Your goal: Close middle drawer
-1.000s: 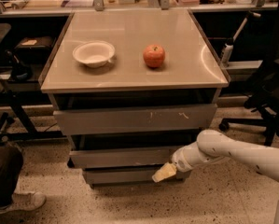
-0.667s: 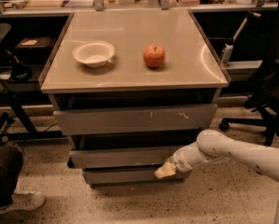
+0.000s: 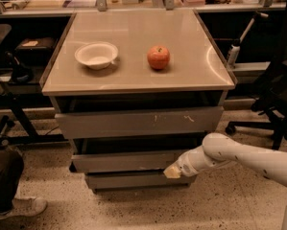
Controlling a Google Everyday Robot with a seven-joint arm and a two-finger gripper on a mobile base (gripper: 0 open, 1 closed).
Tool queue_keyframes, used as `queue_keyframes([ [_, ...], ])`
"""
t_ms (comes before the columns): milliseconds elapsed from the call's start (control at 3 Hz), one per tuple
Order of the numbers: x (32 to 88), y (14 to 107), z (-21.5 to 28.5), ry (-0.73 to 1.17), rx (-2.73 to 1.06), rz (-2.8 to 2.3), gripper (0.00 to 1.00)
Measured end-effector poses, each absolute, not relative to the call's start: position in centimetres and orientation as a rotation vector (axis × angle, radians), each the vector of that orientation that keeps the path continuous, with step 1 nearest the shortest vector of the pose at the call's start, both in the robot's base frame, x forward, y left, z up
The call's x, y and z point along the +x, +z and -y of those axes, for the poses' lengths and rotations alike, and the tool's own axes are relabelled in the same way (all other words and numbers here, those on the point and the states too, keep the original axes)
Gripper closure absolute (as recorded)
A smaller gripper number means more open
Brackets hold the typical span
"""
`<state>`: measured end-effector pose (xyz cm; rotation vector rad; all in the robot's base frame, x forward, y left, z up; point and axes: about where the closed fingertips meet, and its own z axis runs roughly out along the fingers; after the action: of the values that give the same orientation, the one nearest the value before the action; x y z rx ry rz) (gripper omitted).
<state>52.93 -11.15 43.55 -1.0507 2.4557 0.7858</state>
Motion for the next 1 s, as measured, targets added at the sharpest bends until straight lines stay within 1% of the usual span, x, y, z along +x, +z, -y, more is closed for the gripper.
queue_keyframes([
  [333,54.2,43.6,10.7,0.765,-1.072,-2.435,1.00],
  [1000,57.7,42.9,10.3,0.699,-1.103,-2.424,1.00],
])
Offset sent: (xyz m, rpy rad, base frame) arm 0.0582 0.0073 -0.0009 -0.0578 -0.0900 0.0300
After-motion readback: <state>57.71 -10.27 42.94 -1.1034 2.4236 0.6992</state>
